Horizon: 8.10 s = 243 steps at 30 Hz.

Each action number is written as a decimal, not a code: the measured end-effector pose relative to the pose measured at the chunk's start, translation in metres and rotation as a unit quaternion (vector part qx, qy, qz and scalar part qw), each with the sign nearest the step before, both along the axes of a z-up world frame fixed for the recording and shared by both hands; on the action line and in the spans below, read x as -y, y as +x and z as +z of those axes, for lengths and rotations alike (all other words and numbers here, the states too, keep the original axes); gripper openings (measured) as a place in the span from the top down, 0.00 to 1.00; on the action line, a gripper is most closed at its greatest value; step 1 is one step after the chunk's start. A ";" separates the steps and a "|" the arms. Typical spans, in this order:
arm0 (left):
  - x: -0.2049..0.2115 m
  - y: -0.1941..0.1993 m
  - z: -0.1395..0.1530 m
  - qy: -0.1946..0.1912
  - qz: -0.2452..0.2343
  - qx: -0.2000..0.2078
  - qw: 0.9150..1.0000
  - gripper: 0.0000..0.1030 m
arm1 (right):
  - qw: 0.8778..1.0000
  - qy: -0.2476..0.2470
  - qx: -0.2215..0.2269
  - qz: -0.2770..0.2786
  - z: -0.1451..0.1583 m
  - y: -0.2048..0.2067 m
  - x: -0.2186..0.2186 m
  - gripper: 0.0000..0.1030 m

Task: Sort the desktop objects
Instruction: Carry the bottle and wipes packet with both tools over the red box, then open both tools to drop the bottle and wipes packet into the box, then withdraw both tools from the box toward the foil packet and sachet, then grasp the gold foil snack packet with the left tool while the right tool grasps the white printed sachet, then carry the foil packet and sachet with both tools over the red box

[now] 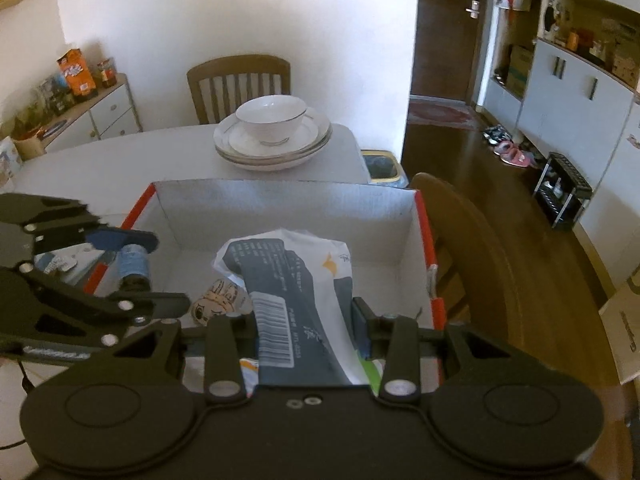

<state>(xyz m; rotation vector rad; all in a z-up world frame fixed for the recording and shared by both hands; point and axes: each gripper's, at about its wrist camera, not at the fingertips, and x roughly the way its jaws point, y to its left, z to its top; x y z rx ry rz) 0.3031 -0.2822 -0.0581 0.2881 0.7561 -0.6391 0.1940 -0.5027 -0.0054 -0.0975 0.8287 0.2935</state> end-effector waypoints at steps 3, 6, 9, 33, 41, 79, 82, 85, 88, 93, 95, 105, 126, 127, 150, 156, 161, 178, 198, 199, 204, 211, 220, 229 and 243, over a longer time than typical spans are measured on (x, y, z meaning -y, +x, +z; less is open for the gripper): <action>0.007 0.011 -0.009 0.019 -0.002 -0.004 1.000 0.41 | 1.000 -0.005 -0.004 0.011 -0.009 0.004 -0.001 0.62; 0.012 0.022 -0.018 0.032 -0.001 -0.015 0.999 0.41 | 1.000 -0.014 -0.014 0.018 -0.021 0.008 0.000 0.62; 0.014 0.028 -0.024 0.035 0.001 -0.032 0.999 0.41 | 0.999 -0.014 -0.025 0.021 -0.030 0.010 0.001 0.62; 0.024 0.037 -0.043 0.085 -0.030 -0.108 0.990 0.38 | 0.996 -0.009 -0.071 0.048 -0.045 0.007 0.009 0.47; 0.016 0.026 -0.032 0.061 -0.027 -0.092 0.994 0.34 | 0.997 -0.021 -0.050 0.057 -0.031 -0.005 0.009 0.26; -0.113 -0.069 0.055 -0.066 -0.005 0.004 0.998 0.33 | 0.997 0.040 -0.001 0.067 0.031 -0.066 -0.084 0.19; -0.131 -0.074 0.054 -0.069 0.001 0.007 0.998 0.30 | 0.997 0.041 -0.001 0.073 0.031 -0.070 -0.098 0.17; -0.151 -0.078 0.052 -0.075 0.007 0.006 0.997 0.27 | 0.996 0.039 0.001 0.078 0.032 -0.073 -0.115 0.13; -0.171 -0.082 0.052 -0.077 0.016 0.008 0.997 0.27 | 0.996 0.040 0.002 0.083 0.033 -0.075 -0.130 0.13; -0.202 -0.090 0.050 -0.078 0.026 0.019 0.996 0.27 | 0.996 0.042 0.003 0.083 0.035 -0.077 -0.156 0.11; -0.215 -0.094 0.050 -0.076 0.030 0.026 0.996 0.27 | 0.996 0.043 0.002 0.083 0.035 -0.077 -0.166 0.10; -0.270 -0.108 0.040 -0.081 0.061 0.030 0.994 0.16 | 0.995 0.037 0.003 0.091 0.037 -0.079 -0.214 0.04; -0.350 -0.119 -0.019 -0.072 0.112 0.009 0.991 0.00 | 0.995 0.026 -0.051 0.080 -0.004 -0.037 -0.319 0.04; -0.353 -0.120 -0.022 -0.071 0.110 0.007 0.991 0.00 | 0.995 0.025 -0.054 0.081 -0.007 -0.035 -0.324 0.04; -0.345 -0.105 -0.082 -0.022 -0.026 -0.017 0.999 0.00 | 0.989 -0.008 -0.126 0.077 -0.071 0.009 -0.382 0.04; -0.342 -0.102 -0.093 -0.012 -0.039 -0.021 0.999 0.01 | 0.987 -0.024 -0.138 0.083 -0.084 0.013 -0.395 0.04; -0.345 -0.100 -0.099 -0.019 -0.037 -0.032 0.999 0.01 | 0.985 -0.037 -0.145 0.083 -0.094 0.015 -0.401 0.04; -0.355 -0.097 -0.103 -0.032 -0.022 -0.044 0.998 0.14 | 0.986 -0.064 -0.123 0.097 -0.096 0.008 -0.411 0.16; -0.368 -0.101 -0.070 -0.050 0.049 -0.060 0.996 0.42 | 0.992 -0.007 -0.100 0.074 -0.059 -0.003 -0.364 0.51; -0.369 -0.102 -0.067 -0.053 0.052 -0.061 0.995 0.42 | 0.992 -0.003 -0.098 0.075 -0.057 -0.005 -0.360 0.51; -0.372 -0.111 -0.054 -0.059 0.064 -0.063 0.994 0.42 | 0.993 0.014 -0.090 0.076 -0.042 -0.019 -0.341 0.51; -0.366 -0.122 -0.036 -0.079 0.084 -0.064 0.991 0.42 | 0.993 0.031 -0.080 0.081 -0.024 -0.044 -0.312 0.51; -0.341 -0.123 -0.011 -0.098 0.096 -0.059 0.989 0.42 | 0.993 0.051 -0.071 0.077 -0.001 -0.065 -0.277 0.51; -0.305 -0.123 0.013 -0.110 0.091 -0.039 0.989 0.42 | 0.993 0.074 -0.062 0.066 0.022 -0.074 -0.234 0.51; -0.226 -0.111 0.030 -0.117 0.066 -0.026 0.991 0.42 | 0.994 0.087 -0.048 0.036 0.037 -0.074 -0.153 0.51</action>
